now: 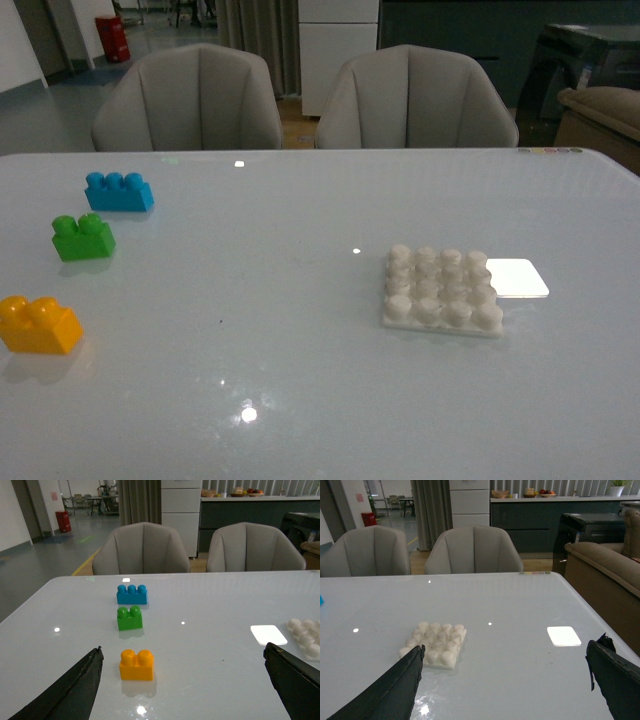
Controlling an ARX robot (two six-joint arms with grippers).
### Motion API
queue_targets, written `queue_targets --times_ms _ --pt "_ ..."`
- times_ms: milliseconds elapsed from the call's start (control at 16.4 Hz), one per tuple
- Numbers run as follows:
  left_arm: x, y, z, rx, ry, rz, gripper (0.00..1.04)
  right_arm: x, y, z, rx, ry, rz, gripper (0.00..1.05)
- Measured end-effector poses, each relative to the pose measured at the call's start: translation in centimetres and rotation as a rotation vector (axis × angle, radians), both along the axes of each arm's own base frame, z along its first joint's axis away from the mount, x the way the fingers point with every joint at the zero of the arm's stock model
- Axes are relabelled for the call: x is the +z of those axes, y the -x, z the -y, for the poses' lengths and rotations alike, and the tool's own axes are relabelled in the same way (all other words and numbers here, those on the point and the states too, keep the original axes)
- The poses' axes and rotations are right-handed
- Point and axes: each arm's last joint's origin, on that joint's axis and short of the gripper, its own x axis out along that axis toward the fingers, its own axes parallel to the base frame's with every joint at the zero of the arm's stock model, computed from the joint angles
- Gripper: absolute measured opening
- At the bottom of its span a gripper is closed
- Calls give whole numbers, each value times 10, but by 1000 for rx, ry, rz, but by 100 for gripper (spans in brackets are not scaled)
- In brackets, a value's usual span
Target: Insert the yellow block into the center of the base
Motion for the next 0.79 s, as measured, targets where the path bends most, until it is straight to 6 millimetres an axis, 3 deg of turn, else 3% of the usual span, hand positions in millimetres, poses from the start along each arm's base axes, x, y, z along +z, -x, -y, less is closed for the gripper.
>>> queue_targets --times_ms 790 --pt "0 0 0 0 0 0 98 0 0 0 0 0 0 98"
